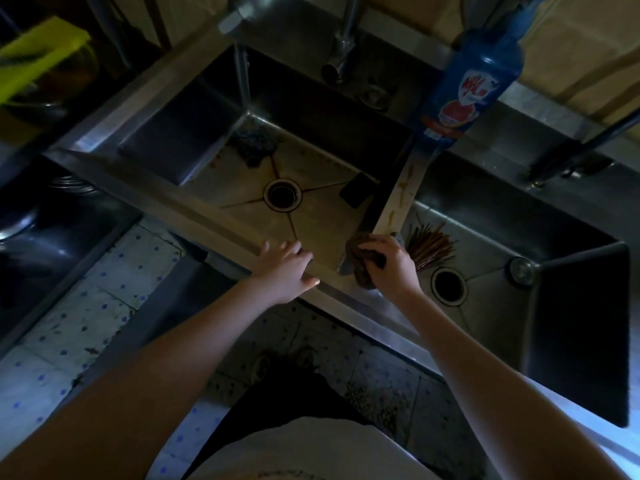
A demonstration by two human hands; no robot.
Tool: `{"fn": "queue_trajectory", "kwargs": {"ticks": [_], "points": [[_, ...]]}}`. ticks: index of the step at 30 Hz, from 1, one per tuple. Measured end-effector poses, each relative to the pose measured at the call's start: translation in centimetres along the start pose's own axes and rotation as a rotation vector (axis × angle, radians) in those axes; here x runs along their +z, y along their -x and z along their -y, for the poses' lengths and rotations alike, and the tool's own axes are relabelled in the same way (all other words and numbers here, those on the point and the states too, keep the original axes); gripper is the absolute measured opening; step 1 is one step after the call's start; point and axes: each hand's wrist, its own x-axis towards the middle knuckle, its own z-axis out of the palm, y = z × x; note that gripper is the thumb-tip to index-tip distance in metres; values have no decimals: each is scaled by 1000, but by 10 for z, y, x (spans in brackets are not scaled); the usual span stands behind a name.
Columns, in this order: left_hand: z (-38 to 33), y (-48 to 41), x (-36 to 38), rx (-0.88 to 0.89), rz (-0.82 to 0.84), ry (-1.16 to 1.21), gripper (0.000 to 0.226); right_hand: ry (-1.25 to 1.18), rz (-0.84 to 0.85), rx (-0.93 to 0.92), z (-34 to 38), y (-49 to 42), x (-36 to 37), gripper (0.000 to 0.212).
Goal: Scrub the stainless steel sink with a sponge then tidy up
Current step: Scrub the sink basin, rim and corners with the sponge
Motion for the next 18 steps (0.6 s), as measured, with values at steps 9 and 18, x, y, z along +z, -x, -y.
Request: {"fn": "queue_trajectory", "kwargs": {"ticks": [9, 18], "points": [[-4, -2, -5, -39, 34, -3, 63, 68, 71, -149, -5, 19, 3, 31], [-23, 2, 5, -86, -140, -4, 55, 77, 96, -178, -35, -61, -26, 29]]}}
